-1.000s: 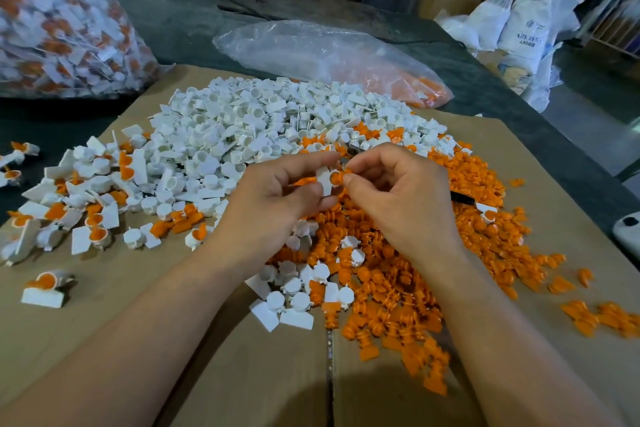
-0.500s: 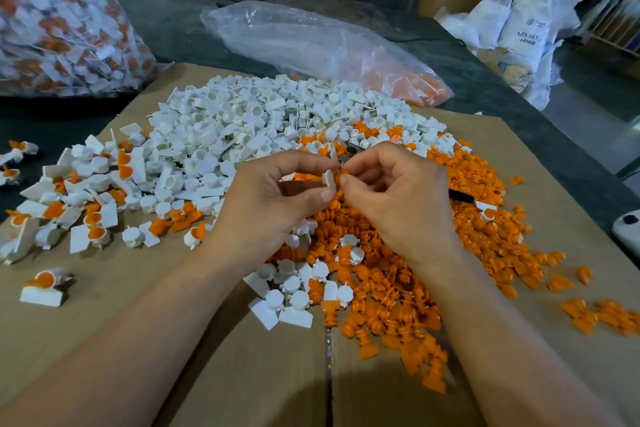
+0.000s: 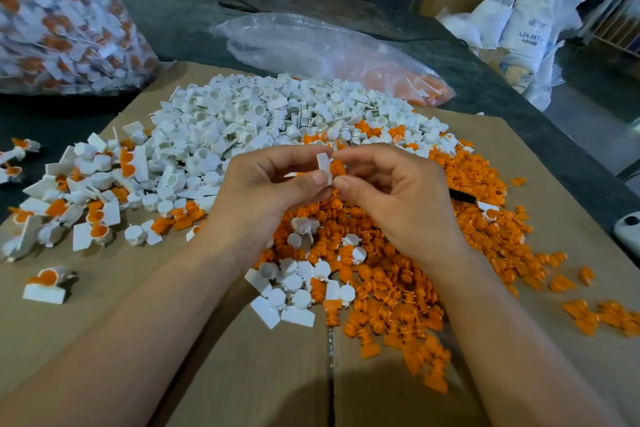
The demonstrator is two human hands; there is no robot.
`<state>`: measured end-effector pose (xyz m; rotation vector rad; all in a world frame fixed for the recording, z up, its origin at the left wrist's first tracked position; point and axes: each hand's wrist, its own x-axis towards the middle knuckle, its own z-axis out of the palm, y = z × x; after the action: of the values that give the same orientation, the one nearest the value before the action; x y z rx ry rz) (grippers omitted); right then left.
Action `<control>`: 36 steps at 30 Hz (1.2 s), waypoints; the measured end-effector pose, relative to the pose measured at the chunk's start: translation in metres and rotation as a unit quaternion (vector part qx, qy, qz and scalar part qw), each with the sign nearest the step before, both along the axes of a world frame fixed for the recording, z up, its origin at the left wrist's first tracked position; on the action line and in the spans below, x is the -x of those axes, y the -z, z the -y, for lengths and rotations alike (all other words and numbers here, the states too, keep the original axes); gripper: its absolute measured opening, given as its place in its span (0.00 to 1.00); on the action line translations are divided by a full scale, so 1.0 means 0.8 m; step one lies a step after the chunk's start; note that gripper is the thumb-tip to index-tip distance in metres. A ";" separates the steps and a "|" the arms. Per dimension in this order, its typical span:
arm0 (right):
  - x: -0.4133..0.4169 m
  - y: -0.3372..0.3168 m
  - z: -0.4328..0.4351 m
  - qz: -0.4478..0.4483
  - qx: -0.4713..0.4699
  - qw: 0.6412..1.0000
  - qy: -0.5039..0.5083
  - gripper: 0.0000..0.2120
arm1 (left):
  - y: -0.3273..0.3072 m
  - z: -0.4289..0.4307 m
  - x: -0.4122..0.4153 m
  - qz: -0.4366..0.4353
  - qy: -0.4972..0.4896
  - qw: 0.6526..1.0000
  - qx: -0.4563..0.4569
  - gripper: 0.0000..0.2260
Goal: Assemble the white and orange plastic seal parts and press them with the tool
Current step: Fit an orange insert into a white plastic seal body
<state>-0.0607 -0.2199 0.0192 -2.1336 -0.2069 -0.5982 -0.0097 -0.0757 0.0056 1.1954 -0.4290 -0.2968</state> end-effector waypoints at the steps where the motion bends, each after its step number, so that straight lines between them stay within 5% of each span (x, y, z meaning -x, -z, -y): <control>1: 0.000 0.000 0.000 0.006 0.005 1.000 0.000 0.18 | 0.000 0.000 0.000 -0.001 0.003 1.000 0.001 0.10; 15: 0.001 -0.002 0.001 0.074 0.030 0.996 0.031 0.15 | -0.001 -0.003 0.001 0.003 0.023 1.000 -0.010 0.12; 36: 0.002 -0.004 0.005 -0.018 -0.057 0.998 -0.005 0.15 | -0.004 -0.006 0.006 -0.010 0.027 1.000 -0.009 0.11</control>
<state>-0.0626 -0.2237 0.0223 -2.0297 -0.1591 -0.5525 -0.0144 -0.0712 0.0086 1.1990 -0.4431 -0.3594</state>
